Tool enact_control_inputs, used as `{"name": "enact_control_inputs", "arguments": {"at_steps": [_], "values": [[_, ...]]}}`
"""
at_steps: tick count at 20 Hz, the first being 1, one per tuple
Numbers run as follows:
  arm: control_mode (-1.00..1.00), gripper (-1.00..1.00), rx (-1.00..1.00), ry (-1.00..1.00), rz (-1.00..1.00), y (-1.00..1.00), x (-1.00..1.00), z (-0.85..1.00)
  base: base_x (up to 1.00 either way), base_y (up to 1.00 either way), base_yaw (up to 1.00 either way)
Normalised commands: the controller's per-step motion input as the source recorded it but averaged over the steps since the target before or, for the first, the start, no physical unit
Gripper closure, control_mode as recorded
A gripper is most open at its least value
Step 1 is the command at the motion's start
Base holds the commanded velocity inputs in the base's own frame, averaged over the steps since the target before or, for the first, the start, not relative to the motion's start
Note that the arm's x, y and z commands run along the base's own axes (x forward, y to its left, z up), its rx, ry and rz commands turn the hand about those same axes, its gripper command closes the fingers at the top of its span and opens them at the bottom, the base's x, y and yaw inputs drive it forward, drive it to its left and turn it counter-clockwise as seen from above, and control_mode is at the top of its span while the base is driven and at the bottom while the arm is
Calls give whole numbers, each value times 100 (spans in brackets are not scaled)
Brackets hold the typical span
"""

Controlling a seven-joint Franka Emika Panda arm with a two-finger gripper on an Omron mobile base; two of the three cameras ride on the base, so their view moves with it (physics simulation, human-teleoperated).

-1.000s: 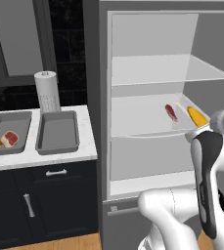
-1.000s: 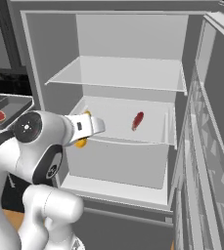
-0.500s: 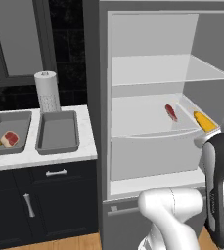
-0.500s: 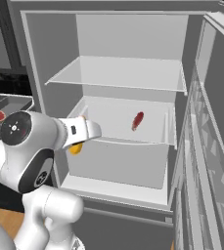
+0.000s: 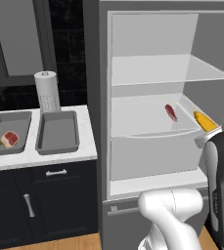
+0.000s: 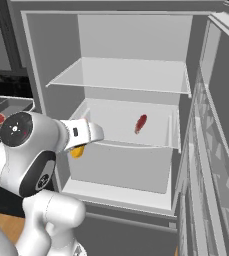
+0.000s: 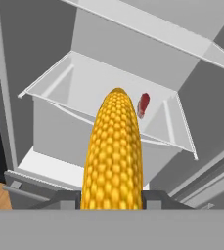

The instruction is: Place one corn and one steak in each tupperware on the nearby counter, to pack two identical lunches.

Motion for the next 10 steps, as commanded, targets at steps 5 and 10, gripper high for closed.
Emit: {"name": "enact_control_inputs", "arguments": {"at_steps": [5, 10], "values": [[-100, 100, 0, 0, 0, 0, 0, 0, 0, 0, 0], [-100, 100, 0, 0, 0, 0, 0, 0, 0, 0, 0]]}}
